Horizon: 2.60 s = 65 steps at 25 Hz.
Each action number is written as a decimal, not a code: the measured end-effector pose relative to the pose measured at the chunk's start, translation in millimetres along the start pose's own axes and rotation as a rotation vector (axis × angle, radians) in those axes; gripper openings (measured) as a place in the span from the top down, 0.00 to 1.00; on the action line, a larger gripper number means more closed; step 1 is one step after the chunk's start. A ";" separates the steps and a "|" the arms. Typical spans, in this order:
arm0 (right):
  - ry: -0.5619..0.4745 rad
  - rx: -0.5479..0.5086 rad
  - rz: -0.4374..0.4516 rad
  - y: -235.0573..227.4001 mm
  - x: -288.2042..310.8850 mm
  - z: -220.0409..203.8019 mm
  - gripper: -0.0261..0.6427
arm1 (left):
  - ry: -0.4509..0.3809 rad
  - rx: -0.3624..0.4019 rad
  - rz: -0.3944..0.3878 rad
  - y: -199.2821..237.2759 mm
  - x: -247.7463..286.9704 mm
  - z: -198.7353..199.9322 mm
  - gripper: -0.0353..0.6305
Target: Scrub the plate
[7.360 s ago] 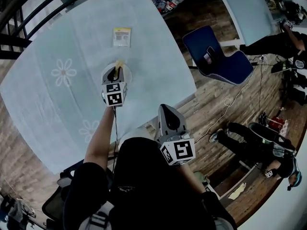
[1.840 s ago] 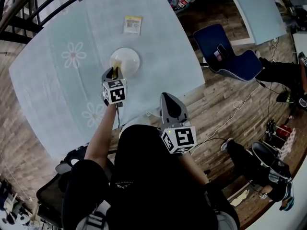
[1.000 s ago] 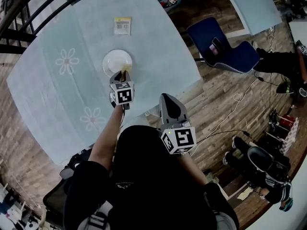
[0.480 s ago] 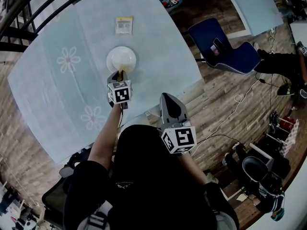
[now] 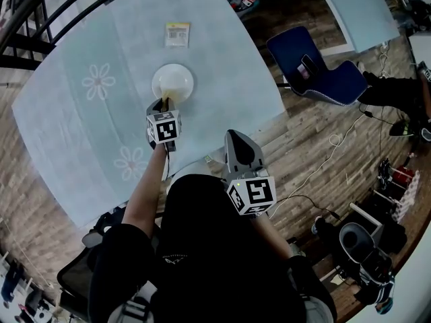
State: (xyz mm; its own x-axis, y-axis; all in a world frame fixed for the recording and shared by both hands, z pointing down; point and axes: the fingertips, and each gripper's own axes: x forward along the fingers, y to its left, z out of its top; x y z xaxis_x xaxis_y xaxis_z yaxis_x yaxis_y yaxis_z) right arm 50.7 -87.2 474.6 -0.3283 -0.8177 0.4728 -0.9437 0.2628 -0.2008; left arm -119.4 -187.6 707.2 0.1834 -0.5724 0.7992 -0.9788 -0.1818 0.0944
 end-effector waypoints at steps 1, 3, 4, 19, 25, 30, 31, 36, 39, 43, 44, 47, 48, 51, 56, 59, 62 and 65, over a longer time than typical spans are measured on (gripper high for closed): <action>0.000 0.000 0.000 0.2 0.0 -0.1 0.96 | 0.003 0.003 0.002 2.0 -0.2 0.1 0.85; 0.001 0.000 0.000 0.5 0.3 -0.2 0.96 | 0.005 0.006 0.009 7.0 -0.2 1.2 0.85; 0.002 0.001 0.000 0.8 0.6 -0.2 0.96 | 0.005 0.006 0.014 10.2 0.0 2.3 0.85; 0.011 -0.006 0.001 2.5 1.9 -3.1 0.96 | -0.021 0.032 0.079 41.7 7.1 17.7 0.85; 0.019 -0.018 -0.001 0.5 0.9 -3.5 0.96 | -0.039 0.027 0.098 49.0 9.7 25.7 0.85; 0.027 -0.033 -0.004 -2.2 -1.3 -3.2 0.96 | -0.053 0.024 0.115 52.1 10.3 30.0 0.85; 0.029 -0.036 -0.003 -2.5 -1.9 -3.1 0.96 | -0.057 0.024 0.120 52.6 9.9 31.4 0.85; 0.042 -0.052 0.014 -4.4 -3.6 -3.9 0.96 | -0.077 -0.006 0.153 60.0 6.7 35.2 0.85; 0.050 -0.058 0.035 -8.9 -3.4 -5.0 0.96 | -0.083 -0.039 0.184 66.0 1.5 34.0 0.85; 0.046 -0.066 0.075 -16.5 -2.0 -2.7 0.96 | -0.092 -0.116 0.221 73.3 -10.7 28.7 0.85; 0.042 -0.070 0.089 -17.9 -1.6 -1.7 0.96 | -0.100 -0.135 0.228 73.8 -15.1 28.0 0.85; 0.034 -0.086 0.141 -22.6 -5.2 0.3 0.96 | -0.123 -0.154 0.258 68.9 -31.8 25.0 0.85; 0.032 -0.092 0.158 -25.0 -7.4 1.3 0.96 | -0.132 -0.156 0.270 66.6 -37.9 23.9 0.85; 0.022 -0.102 0.196 -37.4 -15.4 4.7 0.96 | -0.157 -0.184 0.277 49.5 -56.7 22.6 0.85; 0.009 -0.118 0.265 -57.9 -28.4 7.6 0.96 | -0.262 -0.235 0.176 -18.0 -97.3 35.2 0.85; -0.009 -0.123 0.314 -62.7 -34.8 11.6 0.96 | -0.350 -0.241 0.106 -61.2 -127.8 50.3 0.85; -0.030 -0.134 0.360 -70.1 -44.7 15.5 0.96 | -0.444 -0.250 0.041 -106.3 -160.7 62.1 0.85; -0.066 -0.161 0.400 -82.6 -55.1 25.5 0.96 | -0.536 -0.259 0.002 -150.8 -196.3 68.8 0.85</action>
State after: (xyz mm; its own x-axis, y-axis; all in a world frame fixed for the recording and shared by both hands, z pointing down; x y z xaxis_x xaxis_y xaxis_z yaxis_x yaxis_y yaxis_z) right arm 147.7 -76.9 443.2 -0.6713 -0.6648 0.3279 -0.7384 0.6380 -0.2182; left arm -1.5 -102.9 495.3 0.1358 -0.9086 0.3949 -0.9574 -0.0178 0.2884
